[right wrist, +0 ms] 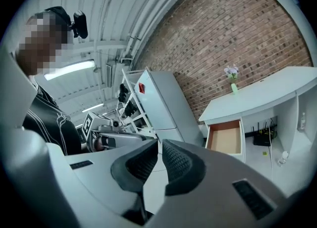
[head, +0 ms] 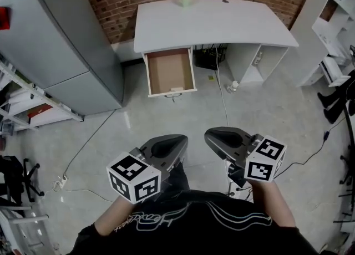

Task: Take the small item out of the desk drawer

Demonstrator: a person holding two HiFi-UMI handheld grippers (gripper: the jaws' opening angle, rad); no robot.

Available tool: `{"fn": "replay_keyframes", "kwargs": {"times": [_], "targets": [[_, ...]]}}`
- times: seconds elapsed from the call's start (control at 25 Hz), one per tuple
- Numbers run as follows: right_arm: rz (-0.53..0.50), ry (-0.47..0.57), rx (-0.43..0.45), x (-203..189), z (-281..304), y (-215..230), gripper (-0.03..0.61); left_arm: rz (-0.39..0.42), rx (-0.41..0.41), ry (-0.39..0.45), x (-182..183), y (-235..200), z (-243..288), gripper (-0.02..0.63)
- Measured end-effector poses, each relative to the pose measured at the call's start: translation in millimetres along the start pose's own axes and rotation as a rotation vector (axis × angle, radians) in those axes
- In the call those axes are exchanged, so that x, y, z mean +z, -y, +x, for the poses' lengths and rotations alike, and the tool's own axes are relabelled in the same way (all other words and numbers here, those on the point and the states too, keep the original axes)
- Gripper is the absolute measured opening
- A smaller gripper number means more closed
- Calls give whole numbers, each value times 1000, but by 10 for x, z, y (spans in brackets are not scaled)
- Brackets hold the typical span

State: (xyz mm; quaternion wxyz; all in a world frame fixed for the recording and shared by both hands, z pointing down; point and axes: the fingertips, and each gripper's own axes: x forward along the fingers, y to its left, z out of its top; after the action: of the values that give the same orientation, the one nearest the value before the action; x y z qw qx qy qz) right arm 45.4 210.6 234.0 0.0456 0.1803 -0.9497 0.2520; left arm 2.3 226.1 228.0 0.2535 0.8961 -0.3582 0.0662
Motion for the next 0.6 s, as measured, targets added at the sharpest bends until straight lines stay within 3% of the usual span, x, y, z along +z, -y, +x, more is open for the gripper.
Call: {"fn": "replay_keyframes", "kwargs": {"times": [0.4,0.6], "targets": [[120,-66,-96,475,1249,1143,57,-62,-121,-69,536,-1657,482,21],[171,-66,-134,501,1553,1609,57,-23,-125,-115,520,-2328,790,23]]}}
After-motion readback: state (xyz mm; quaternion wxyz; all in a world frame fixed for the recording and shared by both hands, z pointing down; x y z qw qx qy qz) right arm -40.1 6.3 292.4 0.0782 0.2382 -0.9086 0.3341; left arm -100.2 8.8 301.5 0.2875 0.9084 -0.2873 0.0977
